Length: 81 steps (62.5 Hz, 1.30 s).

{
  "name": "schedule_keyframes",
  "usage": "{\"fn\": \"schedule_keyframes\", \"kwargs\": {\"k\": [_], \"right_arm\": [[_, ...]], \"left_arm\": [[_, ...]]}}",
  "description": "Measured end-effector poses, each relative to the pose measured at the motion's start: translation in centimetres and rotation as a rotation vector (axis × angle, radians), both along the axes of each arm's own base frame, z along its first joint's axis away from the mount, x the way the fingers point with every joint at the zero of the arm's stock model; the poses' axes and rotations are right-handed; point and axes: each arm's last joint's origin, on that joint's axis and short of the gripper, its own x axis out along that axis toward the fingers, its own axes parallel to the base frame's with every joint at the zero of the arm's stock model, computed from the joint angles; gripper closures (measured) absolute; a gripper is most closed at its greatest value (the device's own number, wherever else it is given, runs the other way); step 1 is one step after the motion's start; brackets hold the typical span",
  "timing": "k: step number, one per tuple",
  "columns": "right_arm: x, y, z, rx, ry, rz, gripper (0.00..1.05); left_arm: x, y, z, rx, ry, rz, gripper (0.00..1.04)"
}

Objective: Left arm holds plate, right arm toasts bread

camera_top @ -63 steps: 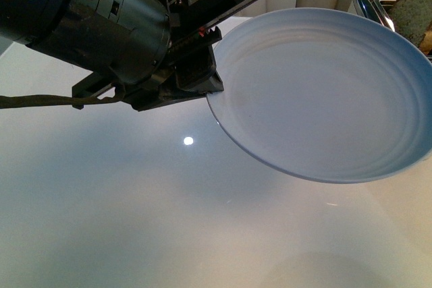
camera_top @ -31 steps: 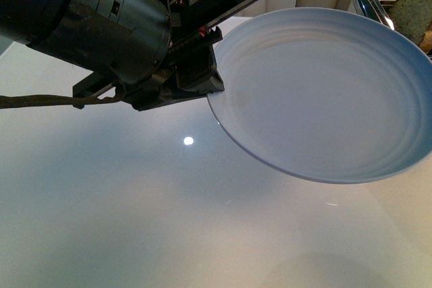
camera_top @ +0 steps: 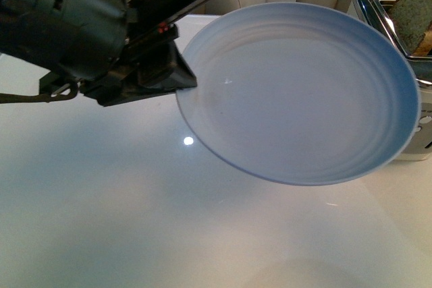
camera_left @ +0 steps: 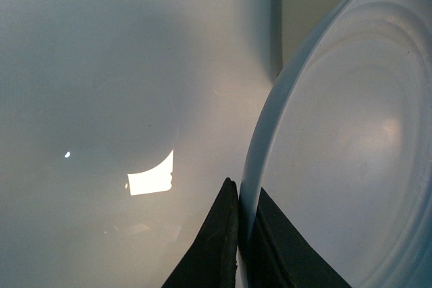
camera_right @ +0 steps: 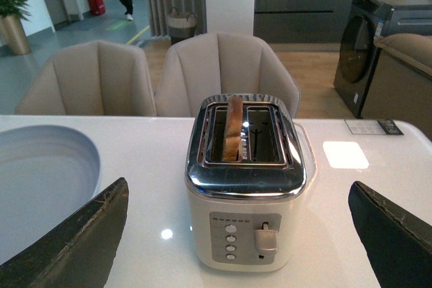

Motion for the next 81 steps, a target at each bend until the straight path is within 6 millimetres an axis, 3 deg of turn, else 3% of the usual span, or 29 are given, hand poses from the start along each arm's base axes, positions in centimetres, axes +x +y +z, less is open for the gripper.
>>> {"fn": "schedule_keyframes", "kwargs": {"k": [23,28,40,52,67,81], "right_arm": [[0.0,0.0,0.0,0.0,0.0,0.0,0.09],[0.0,0.0,0.0,0.0,0.0,0.0,0.09],[0.0,0.0,0.0,0.0,0.0,0.0,0.09],[0.0,0.0,0.0,0.0,0.0,-0.001,0.09],[0.0,0.0,0.0,0.0,0.0,-0.001,0.09],[0.0,0.0,0.0,0.0,0.0,0.0,0.09]], "left_arm": [[0.3,7.7,-2.3,0.043,-0.013,0.063,1.02],[0.5,10.4,-3.0,0.041,-0.018,0.092,1.02],[0.6,15.2,-4.9,0.036,-0.019,0.123,1.02],[0.1,20.2,-8.2,0.073,0.011,0.157,1.02],[-0.1,23.7,-11.4,0.075,0.009,0.15,1.02],[0.0,24.8,-13.9,0.061,0.001,0.115,1.02]]}}
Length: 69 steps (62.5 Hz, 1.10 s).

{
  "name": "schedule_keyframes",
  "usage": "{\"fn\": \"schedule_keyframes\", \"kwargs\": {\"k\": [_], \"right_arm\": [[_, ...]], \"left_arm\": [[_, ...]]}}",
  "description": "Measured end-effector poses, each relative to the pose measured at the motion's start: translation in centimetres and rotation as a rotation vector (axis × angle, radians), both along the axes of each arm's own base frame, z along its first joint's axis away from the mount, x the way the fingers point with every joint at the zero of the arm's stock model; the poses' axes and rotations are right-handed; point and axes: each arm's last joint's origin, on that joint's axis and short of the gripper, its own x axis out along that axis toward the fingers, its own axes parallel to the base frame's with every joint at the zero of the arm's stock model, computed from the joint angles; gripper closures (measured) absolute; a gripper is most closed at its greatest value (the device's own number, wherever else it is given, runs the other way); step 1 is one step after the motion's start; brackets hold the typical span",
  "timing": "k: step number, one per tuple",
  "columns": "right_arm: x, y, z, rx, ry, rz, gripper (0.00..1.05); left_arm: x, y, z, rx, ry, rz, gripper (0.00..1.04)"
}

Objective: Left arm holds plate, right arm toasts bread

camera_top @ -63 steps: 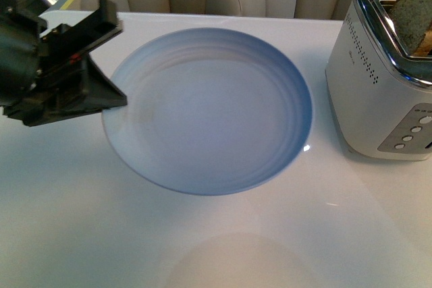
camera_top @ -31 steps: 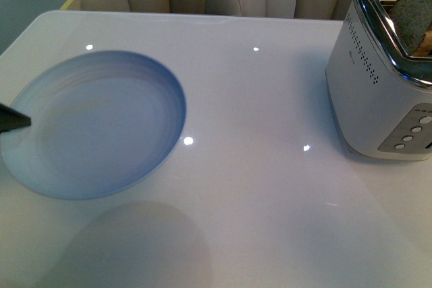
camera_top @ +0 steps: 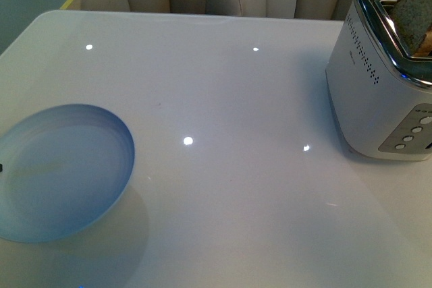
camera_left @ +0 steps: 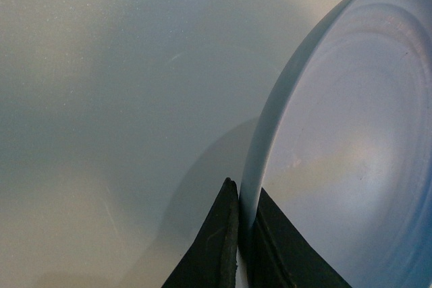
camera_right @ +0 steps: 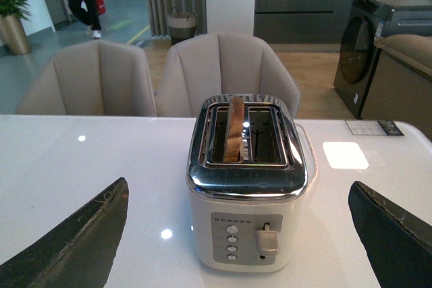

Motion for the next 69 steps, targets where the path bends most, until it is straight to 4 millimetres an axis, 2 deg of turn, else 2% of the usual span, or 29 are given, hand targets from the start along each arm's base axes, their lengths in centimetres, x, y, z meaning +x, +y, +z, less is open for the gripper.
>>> {"fn": "schedule_keyframes", "kwargs": {"k": [21,51,64,66,69], "right_arm": [[0.0,0.0,0.0,0.0,0.0,0.0,0.09],[0.0,0.0,0.0,0.0,0.0,0.0,0.09],[0.0,0.0,0.0,0.0,0.0,0.0,0.09],[0.0,0.0,0.0,0.0,0.0,0.0,0.09],[0.0,0.0,0.0,0.0,0.0,0.0,0.09]], "left_arm": [[1.1,1.1,-3.1,0.007,0.024,-0.017,1.02],[2.9,1.4,-5.5,-0.003,0.017,-0.044,1.02],[3.1,1.5,-5.8,-0.007,0.021,-0.039,1.02],[3.1,1.5,-5.8,-0.008,0.022,-0.037,1.01],[3.1,1.4,-5.8,-0.007,0.022,-0.037,0.92]]}}
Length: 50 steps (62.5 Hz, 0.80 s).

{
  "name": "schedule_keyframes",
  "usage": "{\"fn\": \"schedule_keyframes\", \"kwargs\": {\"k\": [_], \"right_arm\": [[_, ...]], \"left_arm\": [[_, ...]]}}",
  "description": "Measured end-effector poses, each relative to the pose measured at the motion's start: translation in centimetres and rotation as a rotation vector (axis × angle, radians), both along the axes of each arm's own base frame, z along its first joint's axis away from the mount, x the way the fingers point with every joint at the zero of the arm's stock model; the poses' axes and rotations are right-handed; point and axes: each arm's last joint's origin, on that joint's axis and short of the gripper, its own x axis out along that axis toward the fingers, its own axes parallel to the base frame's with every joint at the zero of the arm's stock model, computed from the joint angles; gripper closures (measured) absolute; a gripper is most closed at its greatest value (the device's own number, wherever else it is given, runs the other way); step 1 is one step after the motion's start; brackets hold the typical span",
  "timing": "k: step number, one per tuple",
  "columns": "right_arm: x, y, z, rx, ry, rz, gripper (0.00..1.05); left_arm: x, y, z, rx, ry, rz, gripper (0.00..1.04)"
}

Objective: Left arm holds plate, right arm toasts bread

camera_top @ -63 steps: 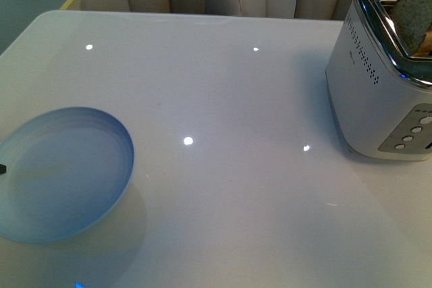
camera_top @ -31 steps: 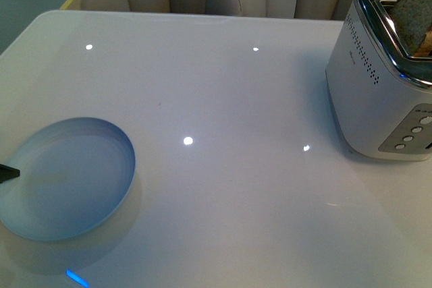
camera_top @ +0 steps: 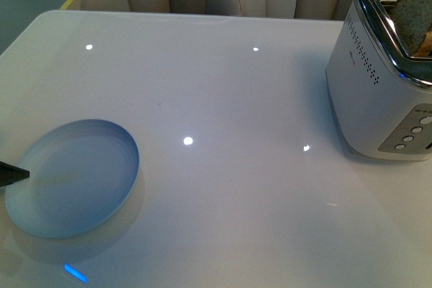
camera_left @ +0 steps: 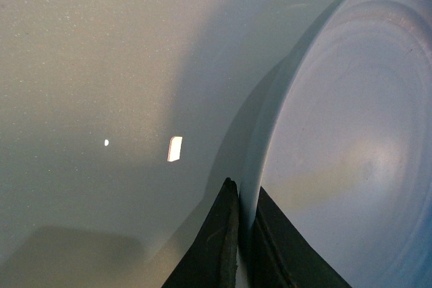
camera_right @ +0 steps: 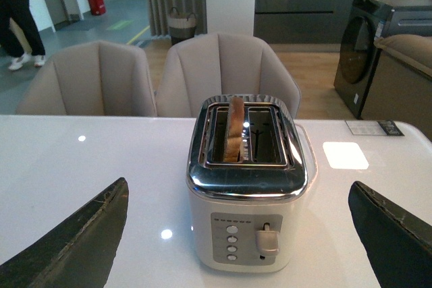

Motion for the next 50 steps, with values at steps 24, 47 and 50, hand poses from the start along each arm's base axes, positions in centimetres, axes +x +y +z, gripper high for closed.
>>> {"fn": "schedule_keyframes", "kwargs": {"k": [24,47,50], "right_arm": [[0.0,0.0,0.0,0.0,0.0,0.0,0.09],[0.0,0.0,0.0,0.0,0.0,0.0,0.09],[0.0,0.0,0.0,0.0,0.0,0.0,0.09]], "left_arm": [[-0.9,-0.5,1.2,-0.027,-0.015,0.027,0.21],[-3.8,1.4,6.6,0.092,-0.158,0.151,0.07],[-4.1,1.6,7.7,0.127,-0.197,0.166,0.07]]}}
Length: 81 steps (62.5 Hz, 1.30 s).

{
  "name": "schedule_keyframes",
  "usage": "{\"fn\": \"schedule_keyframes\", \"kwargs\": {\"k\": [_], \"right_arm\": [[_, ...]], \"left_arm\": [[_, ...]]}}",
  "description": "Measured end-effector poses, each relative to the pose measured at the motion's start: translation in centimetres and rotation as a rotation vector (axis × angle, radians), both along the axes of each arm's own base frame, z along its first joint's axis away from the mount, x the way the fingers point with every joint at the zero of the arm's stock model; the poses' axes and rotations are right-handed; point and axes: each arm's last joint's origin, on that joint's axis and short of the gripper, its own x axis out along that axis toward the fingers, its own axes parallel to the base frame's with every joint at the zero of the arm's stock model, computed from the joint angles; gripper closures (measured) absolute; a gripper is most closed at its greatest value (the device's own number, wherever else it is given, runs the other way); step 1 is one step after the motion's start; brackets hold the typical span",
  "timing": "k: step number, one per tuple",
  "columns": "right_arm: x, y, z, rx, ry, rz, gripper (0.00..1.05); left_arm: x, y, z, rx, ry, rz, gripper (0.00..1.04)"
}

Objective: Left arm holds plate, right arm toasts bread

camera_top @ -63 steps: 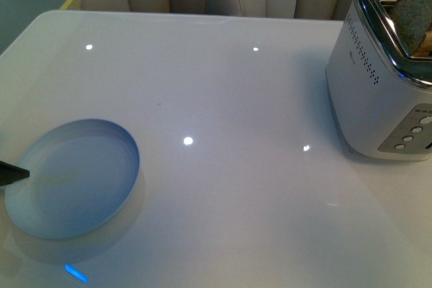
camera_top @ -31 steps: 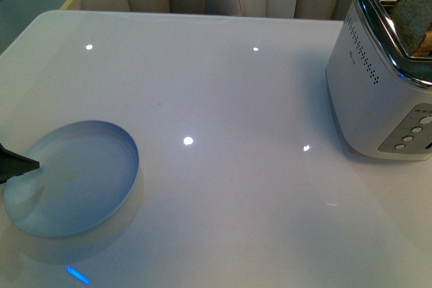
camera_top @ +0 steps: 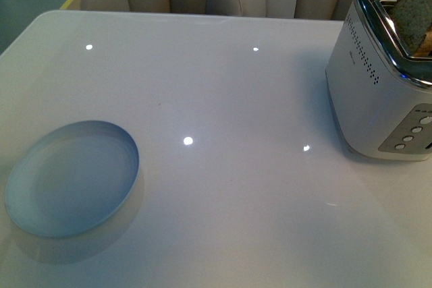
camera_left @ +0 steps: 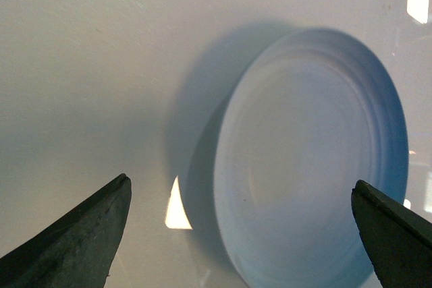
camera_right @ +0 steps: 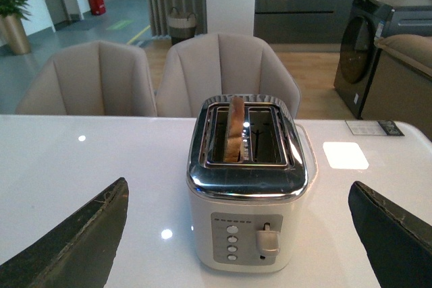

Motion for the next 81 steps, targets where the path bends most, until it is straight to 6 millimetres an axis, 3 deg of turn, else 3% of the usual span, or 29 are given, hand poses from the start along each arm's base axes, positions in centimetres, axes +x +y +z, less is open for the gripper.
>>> {"fn": "schedule_keyframes", "kwargs": {"k": [6,13,24,33,44,54,63,71,81], "right_arm": [[0.0,0.0,0.0,0.0,0.0,0.0,0.09],[0.0,0.0,0.0,0.0,0.0,0.0,0.09],[0.0,0.0,0.0,0.0,0.0,0.0,0.09],[0.0,0.0,0.0,0.0,0.0,0.0,0.09],[0.0,0.0,0.0,0.0,0.0,0.0,0.09],[0.0,0.0,0.0,0.0,0.0,0.0,0.09],[0.0,0.0,0.0,0.0,0.0,0.0,0.09],[0.0,0.0,0.0,0.0,0.0,0.0,0.09],[0.0,0.0,0.0,0.0,0.0,0.0,0.09]], "left_arm": [[-0.9,-0.3,3.5,0.063,-0.12,0.024,0.07],[-1.6,-2.2,7.7,0.098,-0.262,0.015,0.07],[-3.4,-6.6,12.5,0.092,-0.434,-0.014,0.07],[-4.8,-8.9,14.4,0.102,-0.511,-0.005,0.07],[-7.1,-11.6,15.4,0.092,-0.558,-0.031,0.07],[-8.9,-14.2,14.8,0.059,-0.554,-0.096,0.07],[-9.2,-14.7,14.6,0.059,-0.55,-0.093,0.08],[-10.2,-15.0,13.9,0.321,-0.789,0.134,0.31],[-11.8,-14.9,13.9,0.376,-0.848,0.173,0.6]]}}
